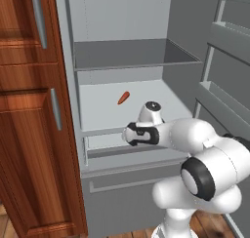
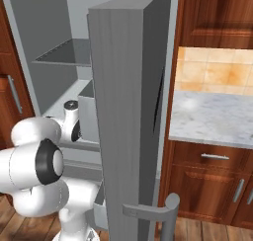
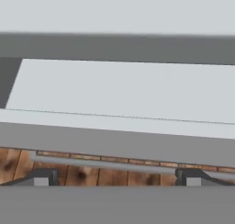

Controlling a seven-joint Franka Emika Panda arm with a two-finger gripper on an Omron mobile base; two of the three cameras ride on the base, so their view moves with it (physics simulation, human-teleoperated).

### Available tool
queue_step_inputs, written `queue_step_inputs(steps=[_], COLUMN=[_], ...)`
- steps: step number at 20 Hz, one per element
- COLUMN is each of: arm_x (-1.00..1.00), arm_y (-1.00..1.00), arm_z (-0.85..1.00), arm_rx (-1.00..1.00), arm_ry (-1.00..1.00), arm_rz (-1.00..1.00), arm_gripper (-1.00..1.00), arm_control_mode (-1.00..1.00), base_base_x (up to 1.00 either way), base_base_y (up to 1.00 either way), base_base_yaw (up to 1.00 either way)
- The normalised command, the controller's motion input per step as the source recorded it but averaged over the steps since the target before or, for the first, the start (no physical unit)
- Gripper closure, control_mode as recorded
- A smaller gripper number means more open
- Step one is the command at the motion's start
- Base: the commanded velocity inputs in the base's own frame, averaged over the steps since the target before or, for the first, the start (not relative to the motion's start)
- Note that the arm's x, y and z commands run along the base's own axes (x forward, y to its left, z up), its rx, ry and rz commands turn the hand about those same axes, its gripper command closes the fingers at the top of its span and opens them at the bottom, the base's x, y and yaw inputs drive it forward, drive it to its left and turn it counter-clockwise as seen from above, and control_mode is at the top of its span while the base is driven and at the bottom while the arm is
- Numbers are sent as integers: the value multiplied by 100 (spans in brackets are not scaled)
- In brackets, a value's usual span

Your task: Fully open the fridge drawer.

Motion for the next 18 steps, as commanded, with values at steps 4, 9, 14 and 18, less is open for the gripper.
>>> queue_step_inputs(steps=[4,9,14,18], arm_x=[14,12,7,4], arm_y=[9,6,3,2], arm_z=[-22,-19,-22,-23], arm_rx=[0,0,0,0], arm_ry=[0,0,0,0], arm_rz=[0,0,0,0], arm_gripper=[-100,-100,-100,-100], arm_control_mode=[-100,-100,-100,-100], base_base_x=[0,0,0,0], base_base_y=[0,0,0,0], base_base_yaw=[0,0,0,0])
